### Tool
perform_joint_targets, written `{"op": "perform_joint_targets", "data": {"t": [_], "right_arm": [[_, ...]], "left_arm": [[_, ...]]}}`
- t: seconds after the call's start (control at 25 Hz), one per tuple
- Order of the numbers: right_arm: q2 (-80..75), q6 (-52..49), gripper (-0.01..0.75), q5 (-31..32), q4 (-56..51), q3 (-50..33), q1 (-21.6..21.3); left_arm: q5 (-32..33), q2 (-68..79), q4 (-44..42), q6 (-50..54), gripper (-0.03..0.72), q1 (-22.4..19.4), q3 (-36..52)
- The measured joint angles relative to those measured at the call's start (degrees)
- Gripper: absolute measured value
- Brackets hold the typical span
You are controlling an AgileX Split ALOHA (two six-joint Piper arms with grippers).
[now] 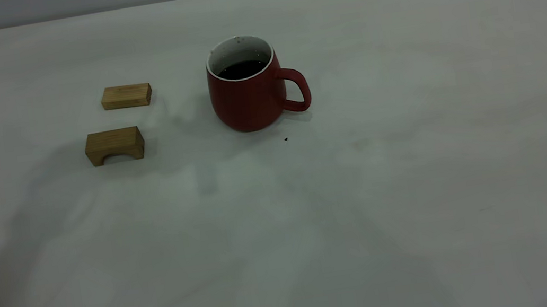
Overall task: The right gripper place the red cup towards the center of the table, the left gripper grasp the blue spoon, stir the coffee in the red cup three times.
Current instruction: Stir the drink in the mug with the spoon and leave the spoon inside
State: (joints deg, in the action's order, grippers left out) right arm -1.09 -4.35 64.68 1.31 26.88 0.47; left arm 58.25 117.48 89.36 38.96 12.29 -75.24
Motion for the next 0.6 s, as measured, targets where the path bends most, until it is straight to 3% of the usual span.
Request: {"op": "perform_joint_targets", "data": {"t": [0.2,0.6], "right_arm": [[0.00,0.00,0.541,0.00,0.00,0.00,0.00],[0.00,0.00,0.541,0.00,0.00,0.00,0.00]], "left_arm": [[-6.51,0.08,0.76,5.87,0.127,0.90,0.00],[-10.92,8.61,8.65,8.27,0.127,0.90,-0.67]]}}
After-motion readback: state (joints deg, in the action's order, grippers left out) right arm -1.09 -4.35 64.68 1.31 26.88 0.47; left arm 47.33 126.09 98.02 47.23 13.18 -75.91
